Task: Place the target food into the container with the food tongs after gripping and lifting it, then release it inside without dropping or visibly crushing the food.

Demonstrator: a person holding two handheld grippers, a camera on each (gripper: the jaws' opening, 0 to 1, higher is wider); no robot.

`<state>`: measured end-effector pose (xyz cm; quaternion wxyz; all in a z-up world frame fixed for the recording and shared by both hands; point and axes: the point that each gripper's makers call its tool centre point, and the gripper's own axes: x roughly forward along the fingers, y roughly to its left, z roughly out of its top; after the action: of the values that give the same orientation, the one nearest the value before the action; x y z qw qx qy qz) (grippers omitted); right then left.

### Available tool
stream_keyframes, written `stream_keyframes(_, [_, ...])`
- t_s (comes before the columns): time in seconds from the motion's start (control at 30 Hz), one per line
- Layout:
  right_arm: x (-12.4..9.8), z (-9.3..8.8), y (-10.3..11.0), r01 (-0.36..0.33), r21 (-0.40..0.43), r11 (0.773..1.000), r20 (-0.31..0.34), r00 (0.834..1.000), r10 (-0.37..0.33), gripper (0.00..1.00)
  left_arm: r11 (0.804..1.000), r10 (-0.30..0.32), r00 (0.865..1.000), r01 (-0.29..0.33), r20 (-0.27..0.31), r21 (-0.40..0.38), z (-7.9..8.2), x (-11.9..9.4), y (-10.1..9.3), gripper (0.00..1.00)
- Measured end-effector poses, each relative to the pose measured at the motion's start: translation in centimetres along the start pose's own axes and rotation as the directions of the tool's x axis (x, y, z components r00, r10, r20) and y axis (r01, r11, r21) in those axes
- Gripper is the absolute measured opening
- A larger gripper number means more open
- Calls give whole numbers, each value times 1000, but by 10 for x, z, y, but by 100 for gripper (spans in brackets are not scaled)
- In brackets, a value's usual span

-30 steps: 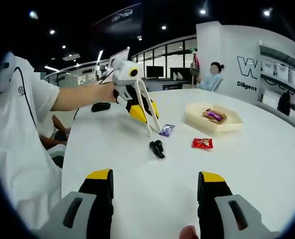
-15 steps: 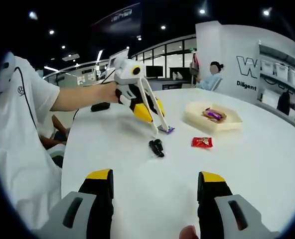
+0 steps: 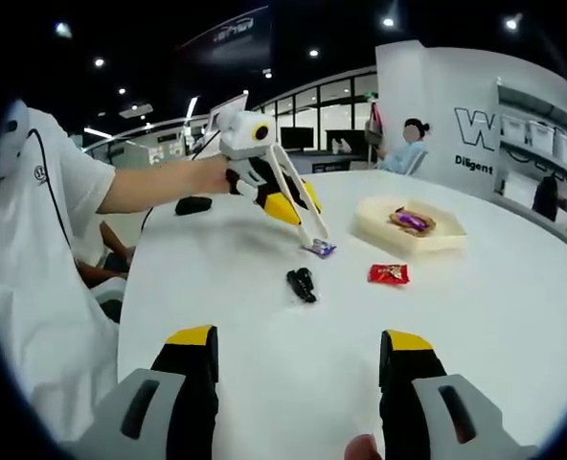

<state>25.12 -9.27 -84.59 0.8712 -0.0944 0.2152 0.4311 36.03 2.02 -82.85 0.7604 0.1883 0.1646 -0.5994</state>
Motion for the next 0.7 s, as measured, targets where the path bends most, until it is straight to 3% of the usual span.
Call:
stream_keyframes(0.23, [-1, 0, 0, -1, -7, 1000, -1, 1000, 1, 66, 1000, 8, 1000, -8, -26, 7, -8, 3, 10, 21])
stream_keyframes(0.7, [1, 0, 0, -2, -7, 1000, -4, 1000, 2, 66, 999, -34, 999, 33, -38, -27, -9, 4, 7, 19])
